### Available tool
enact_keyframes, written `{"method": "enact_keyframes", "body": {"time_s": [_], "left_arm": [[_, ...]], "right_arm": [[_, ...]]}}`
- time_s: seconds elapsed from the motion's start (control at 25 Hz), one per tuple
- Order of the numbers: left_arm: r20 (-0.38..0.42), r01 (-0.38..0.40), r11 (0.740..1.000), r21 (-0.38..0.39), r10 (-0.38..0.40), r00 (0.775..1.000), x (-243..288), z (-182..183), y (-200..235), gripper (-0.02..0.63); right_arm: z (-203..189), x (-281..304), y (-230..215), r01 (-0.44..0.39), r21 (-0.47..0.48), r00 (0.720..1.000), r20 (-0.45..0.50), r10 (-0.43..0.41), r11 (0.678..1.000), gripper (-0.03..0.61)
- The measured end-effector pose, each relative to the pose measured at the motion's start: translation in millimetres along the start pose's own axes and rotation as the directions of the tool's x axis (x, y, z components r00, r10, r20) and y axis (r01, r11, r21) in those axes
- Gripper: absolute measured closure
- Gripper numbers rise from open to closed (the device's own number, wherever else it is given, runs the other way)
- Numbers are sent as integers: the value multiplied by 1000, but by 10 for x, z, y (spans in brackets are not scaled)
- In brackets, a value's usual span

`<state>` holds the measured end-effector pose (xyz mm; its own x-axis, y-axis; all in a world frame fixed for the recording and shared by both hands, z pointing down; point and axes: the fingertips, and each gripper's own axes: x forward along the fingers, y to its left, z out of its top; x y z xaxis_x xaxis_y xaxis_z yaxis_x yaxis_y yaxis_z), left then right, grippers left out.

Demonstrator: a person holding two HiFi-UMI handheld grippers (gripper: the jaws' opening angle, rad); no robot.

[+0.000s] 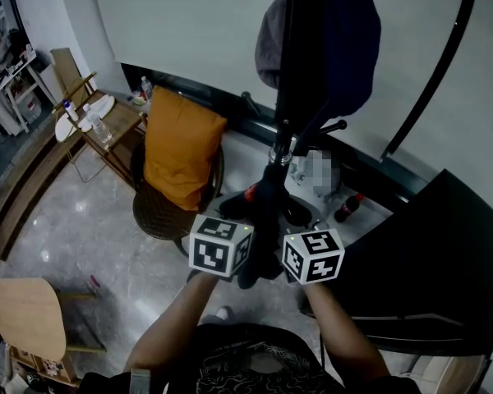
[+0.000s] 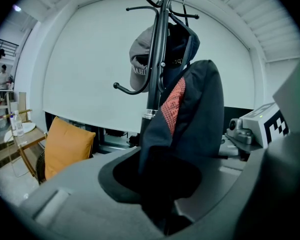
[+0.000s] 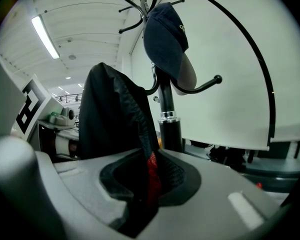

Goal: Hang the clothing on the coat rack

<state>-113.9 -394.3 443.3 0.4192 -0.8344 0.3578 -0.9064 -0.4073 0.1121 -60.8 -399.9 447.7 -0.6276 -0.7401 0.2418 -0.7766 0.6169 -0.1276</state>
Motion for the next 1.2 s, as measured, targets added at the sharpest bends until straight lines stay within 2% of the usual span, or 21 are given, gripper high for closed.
{"method": "enact_keyframes", "body": {"time_s": [1.2], "left_arm": [[-13,-149,987,-60,148,989,-320,-155,-63,500]], "right_arm": [[-86,-260,118,-91,-10,996,-18,91,996,474]]}}
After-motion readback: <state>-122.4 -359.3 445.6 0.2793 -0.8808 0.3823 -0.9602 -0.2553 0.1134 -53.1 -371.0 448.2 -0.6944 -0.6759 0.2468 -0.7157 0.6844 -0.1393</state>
